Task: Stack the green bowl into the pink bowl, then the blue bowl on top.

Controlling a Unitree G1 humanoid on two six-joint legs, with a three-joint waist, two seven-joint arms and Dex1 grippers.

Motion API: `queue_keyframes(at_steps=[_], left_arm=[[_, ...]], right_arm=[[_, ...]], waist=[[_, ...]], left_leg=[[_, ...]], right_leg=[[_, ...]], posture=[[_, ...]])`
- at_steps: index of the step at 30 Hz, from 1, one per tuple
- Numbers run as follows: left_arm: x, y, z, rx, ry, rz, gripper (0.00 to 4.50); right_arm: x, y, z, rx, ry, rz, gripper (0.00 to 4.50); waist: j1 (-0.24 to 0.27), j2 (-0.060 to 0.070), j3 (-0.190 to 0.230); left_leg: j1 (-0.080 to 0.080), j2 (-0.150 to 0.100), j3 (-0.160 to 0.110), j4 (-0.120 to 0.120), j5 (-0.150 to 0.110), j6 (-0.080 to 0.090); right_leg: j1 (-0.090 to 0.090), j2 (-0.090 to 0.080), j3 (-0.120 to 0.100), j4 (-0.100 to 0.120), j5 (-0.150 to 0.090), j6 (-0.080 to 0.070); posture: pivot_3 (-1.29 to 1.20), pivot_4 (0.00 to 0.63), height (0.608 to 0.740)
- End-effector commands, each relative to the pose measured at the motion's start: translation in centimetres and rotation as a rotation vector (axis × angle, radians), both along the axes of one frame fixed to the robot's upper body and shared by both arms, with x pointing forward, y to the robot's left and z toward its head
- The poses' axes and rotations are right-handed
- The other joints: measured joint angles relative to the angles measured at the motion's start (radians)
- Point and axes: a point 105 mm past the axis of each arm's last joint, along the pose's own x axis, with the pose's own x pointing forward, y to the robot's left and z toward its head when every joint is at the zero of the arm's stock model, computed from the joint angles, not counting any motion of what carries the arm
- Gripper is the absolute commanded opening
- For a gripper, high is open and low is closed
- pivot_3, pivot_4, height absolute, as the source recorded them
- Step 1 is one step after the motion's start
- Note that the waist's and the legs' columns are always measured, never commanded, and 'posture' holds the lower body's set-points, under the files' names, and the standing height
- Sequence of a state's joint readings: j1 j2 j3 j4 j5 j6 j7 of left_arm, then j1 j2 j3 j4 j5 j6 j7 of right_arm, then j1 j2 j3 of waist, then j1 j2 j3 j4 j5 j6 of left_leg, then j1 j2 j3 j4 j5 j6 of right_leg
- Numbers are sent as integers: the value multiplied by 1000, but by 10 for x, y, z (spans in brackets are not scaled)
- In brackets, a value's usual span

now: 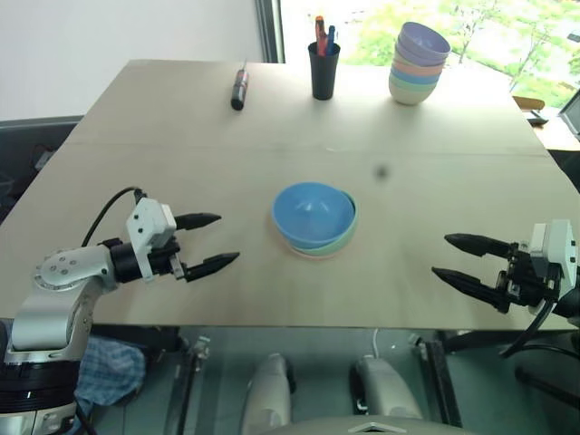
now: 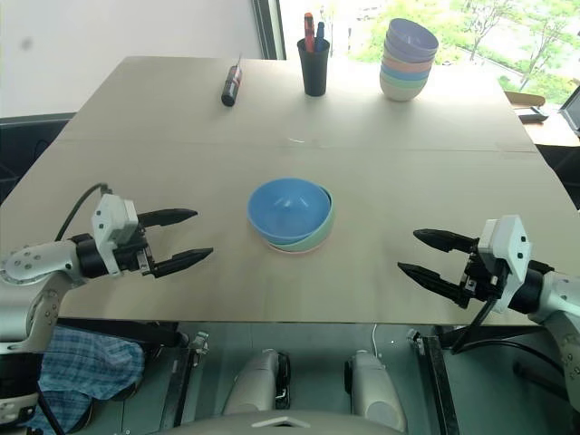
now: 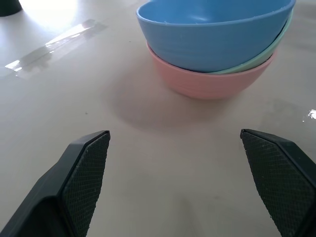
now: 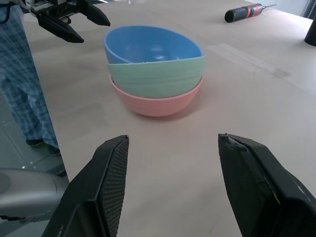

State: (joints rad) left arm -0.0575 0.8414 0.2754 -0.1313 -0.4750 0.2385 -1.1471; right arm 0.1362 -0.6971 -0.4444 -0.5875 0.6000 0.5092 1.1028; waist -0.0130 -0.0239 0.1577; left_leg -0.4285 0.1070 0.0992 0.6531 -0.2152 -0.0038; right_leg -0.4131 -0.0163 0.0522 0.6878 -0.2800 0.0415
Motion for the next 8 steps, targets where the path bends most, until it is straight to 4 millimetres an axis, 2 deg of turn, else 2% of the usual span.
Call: queue_keyframes(at_steps=[1,8], left_arm=[[-3,-1,15,4,-69,-11,4500],[-4,-3,14,3,-79,-21,4500]], right_arm=[[-4,0,10,7,-41,36,3010],[-3,-2,11,7,-38,39,3010]], waist=[[0,0,0],[1,0,0]], left_leg=[[0,0,0,0,0,0],[0,0,0,0,0,0]], right_leg=[[0,0,0,0,0,0],[0,0,0,0,0,0]], posture=[[0,150,740],[0,150,740]])
